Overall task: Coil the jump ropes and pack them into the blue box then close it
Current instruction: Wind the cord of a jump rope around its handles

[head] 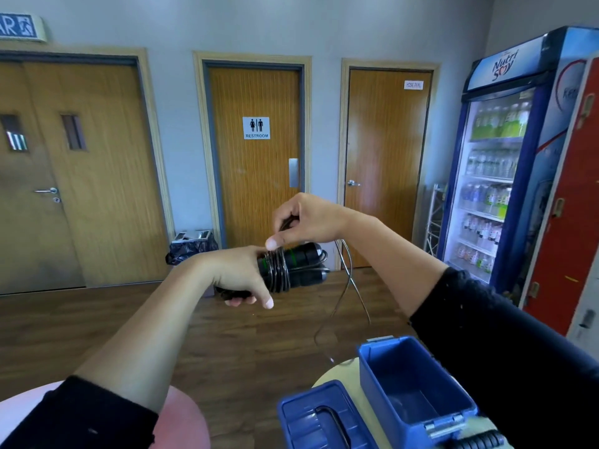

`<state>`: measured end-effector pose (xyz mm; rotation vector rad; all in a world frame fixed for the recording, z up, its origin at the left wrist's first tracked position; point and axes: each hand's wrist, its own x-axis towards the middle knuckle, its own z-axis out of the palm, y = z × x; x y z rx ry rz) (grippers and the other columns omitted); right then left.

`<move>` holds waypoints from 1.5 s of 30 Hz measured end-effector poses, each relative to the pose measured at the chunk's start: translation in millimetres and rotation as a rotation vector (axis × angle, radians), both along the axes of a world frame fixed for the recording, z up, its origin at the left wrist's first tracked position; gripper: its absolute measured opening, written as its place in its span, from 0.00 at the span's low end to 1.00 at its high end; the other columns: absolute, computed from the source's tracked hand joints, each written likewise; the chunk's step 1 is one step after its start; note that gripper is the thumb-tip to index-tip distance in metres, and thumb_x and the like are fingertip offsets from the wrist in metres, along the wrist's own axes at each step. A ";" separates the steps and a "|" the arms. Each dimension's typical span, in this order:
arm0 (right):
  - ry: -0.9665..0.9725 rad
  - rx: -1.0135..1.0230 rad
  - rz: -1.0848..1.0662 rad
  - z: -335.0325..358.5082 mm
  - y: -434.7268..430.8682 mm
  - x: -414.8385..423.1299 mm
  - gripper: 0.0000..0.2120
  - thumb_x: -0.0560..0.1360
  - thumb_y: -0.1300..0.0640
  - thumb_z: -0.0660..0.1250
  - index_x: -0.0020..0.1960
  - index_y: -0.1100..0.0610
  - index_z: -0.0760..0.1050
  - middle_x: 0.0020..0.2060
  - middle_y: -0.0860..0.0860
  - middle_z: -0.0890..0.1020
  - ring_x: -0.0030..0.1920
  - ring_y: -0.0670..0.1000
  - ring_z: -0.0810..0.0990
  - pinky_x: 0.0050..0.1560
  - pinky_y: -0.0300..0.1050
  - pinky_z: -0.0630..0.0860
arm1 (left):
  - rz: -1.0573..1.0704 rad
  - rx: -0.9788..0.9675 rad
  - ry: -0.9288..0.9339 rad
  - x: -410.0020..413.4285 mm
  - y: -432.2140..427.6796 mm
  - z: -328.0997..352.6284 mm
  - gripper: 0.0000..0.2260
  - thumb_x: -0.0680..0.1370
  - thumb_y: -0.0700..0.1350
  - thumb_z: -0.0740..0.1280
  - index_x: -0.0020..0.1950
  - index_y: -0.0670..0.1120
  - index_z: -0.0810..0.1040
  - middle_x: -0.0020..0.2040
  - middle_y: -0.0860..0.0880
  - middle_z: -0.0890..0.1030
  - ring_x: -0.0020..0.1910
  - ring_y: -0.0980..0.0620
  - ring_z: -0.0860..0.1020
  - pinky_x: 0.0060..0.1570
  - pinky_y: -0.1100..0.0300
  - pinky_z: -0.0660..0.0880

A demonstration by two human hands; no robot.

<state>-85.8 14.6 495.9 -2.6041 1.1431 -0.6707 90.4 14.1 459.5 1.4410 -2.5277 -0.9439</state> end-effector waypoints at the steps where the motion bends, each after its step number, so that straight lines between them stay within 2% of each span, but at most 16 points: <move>1: -0.055 0.073 0.033 0.0 -3.1 -0.9 0.10 0.73 0.55 0.72 0.36 0.57 0.76 0.31 0.47 0.75 0.33 0.44 0.72 0.39 0.37 0.69 | -0.044 0.026 0.023 1.9 3.0 0.9 0.19 0.70 0.38 0.76 0.47 0.54 0.68 0.31 0.46 0.78 0.25 0.50 0.73 0.25 0.60 0.71; 4: -0.328 0.254 0.137 -9.2 -13.6 -1.2 0.13 0.78 0.59 0.65 0.35 0.56 0.70 0.28 0.45 0.73 0.28 0.42 0.70 0.33 0.31 0.68 | -0.243 0.090 0.212 5.8 7.0 1.3 0.10 0.66 0.38 0.77 0.39 0.51 0.79 0.29 0.46 0.78 0.25 0.49 0.74 0.28 0.58 0.72; 6: -0.437 0.363 0.254 -23.6 -20.6 -5.7 0.11 0.78 0.57 0.64 0.37 0.56 0.71 0.29 0.43 0.76 0.28 0.40 0.74 0.34 0.32 0.71 | -0.337 0.084 0.356 9.3 9.9 2.6 0.05 0.64 0.41 0.75 0.34 0.49 0.81 0.29 0.44 0.77 0.26 0.47 0.73 0.29 0.58 0.72; 8: -0.541 0.374 0.182 -37.8 -24.7 -8.9 0.13 0.77 0.63 0.64 0.35 0.51 0.74 0.29 0.44 0.76 0.27 0.40 0.73 0.31 0.32 0.70 | -0.350 0.043 0.451 13.4 10.4 5.1 0.06 0.64 0.43 0.74 0.33 0.43 0.80 0.28 0.41 0.76 0.27 0.46 0.72 0.32 0.56 0.72; 9: -0.588 0.344 0.081 -44.7 -24.4 -8.0 0.18 0.76 0.62 0.61 0.30 0.46 0.74 0.25 0.43 0.72 0.24 0.41 0.68 0.27 0.33 0.65 | -0.324 0.014 0.494 15.2 9.8 6.5 0.11 0.65 0.44 0.74 0.34 0.37 0.78 0.27 0.41 0.75 0.26 0.46 0.71 0.33 0.56 0.72; 11: -0.631 0.334 -0.032 -56.7 -24.0 -3.6 0.18 0.75 0.55 0.56 0.27 0.48 0.69 0.20 0.42 0.65 0.21 0.42 0.60 0.24 0.34 0.58 | -0.253 -0.025 0.582 18.0 6.4 7.9 0.15 0.65 0.43 0.74 0.39 0.31 0.76 0.26 0.40 0.75 0.24 0.47 0.70 0.33 0.57 0.72; 14: -0.638 0.420 -0.073 -67.8 -21.7 5.4 0.22 0.84 0.51 0.48 0.33 0.55 0.65 0.18 0.42 0.63 0.20 0.42 0.59 0.22 0.34 0.57 | -0.163 -0.027 0.740 15.2 3.3 5.3 0.10 0.67 0.40 0.73 0.46 0.39 0.80 0.29 0.42 0.75 0.24 0.47 0.70 0.30 0.56 0.70; 18: -0.643 0.430 -0.211 -77.0 -17.2 9.0 0.24 0.83 0.45 0.47 0.33 0.55 0.65 0.21 0.46 0.64 0.21 0.45 0.60 0.22 0.38 0.57 | -0.041 -0.014 0.780 8.7 -6.2 -8.3 0.27 0.63 0.43 0.75 0.59 0.36 0.75 0.30 0.40 0.75 0.24 0.47 0.70 0.30 0.55 0.71; 23: -0.434 0.261 -0.584 -77.0 -8.2 10.5 0.27 0.80 0.38 0.50 0.30 0.53 0.67 0.25 0.48 0.70 0.26 0.49 0.69 0.31 0.43 0.66 | 0.218 -0.008 0.744 -3.0 -15.8 -17.0 0.12 0.69 0.38 0.74 0.48 0.43 0.75 0.29 0.42 0.75 0.22 0.48 0.71 0.27 0.57 0.70; 28: -0.201 0.108 -0.784 -70.4 -5.8 9.1 0.23 0.80 0.40 0.53 0.37 0.55 0.71 0.37 0.52 0.79 0.41 0.55 0.79 0.36 0.43 0.70 | 0.505 -0.158 0.683 -16.4 -34.4 -21.3 0.20 0.67 0.41 0.74 0.55 0.48 0.71 0.32 0.42 0.78 0.22 0.47 0.73 0.25 0.58 0.72; 31: 0.014 -0.007 -0.821 -61.1 0.9 11.3 0.19 0.80 0.44 0.56 0.45 0.58 0.73 0.40 0.53 0.77 0.43 0.56 0.77 0.41 0.45 0.71 | 0.584 -0.350 0.422 -17.0 -39.1 -23.1 0.20 0.65 0.48 0.71 0.55 0.54 0.70 0.40 0.45 0.81 0.34 0.42 0.80 0.34 0.51 0.78; 33: 0.197 -0.109 -0.796 -53.1 8.1 14.3 0.13 0.80 0.48 0.59 0.49 0.58 0.74 0.41 0.53 0.74 0.41 0.55 0.74 0.40 0.45 0.69 | 0.560 -0.482 0.155 -20.1 -36.3 -23.6 0.19 0.67 0.51 0.71 0.54 0.54 0.68 0.45 0.47 0.80 0.43 0.42 0.80 0.38 0.53 0.76; 37: 0.508 -0.390 -0.574 -31.0 15.0 7.6 0.13 0.80 0.51 0.59 0.53 0.58 0.76 0.40 0.51 0.75 0.41 0.54 0.75 0.39 0.45 0.68 | 0.445 -0.537 -0.138 -24.3 -34.0 -24.4 0.21 0.70 0.47 0.69 0.61 0.51 0.68 0.48 0.46 0.80 0.45 0.43 0.80 0.43 0.52 0.77; 40: 0.558 -0.379 -0.353 -19.5 11.9 -8.1 0.11 0.81 0.50 0.59 0.53 0.54 0.77 0.45 0.49 0.80 0.43 0.50 0.76 0.40 0.44 0.68 | 0.377 -0.401 -0.157 -15.9 -32.0 -14.7 0.29 0.69 0.46 0.73 0.67 0.54 0.66 0.50 0.46 0.79 0.36 0.46 0.81 0.33 0.57 0.77; 42: 0.526 -0.417 -0.272 -13.6 10.9 -16.3 0.09 0.80 0.49 0.61 0.51 0.53 0.76 0.44 0.46 0.79 0.42 0.48 0.75 0.39 0.40 0.66 | 0.338 -0.315 -0.131 -10.0 -30.2 -5.8 0.38 0.69 0.44 0.75 0.75 0.55 0.60 0.52 0.45 0.78 0.28 0.48 0.78 0.25 0.62 0.73; 45: 0.532 -0.540 -0.206 -4.1 10.2 -14.7 0.15 0.76 0.43 0.65 0.46 0.52 0.66 0.35 0.46 0.74 0.35 0.50 0.71 0.31 0.39 0.62 | 0.271 -0.234 -0.138 -5.9 -31.8 -1.7 0.34 0.69 0.41 0.75 0.71 0.53 0.64 0.40 0.45 0.76 0.22 0.50 0.73 0.21 0.64 0.69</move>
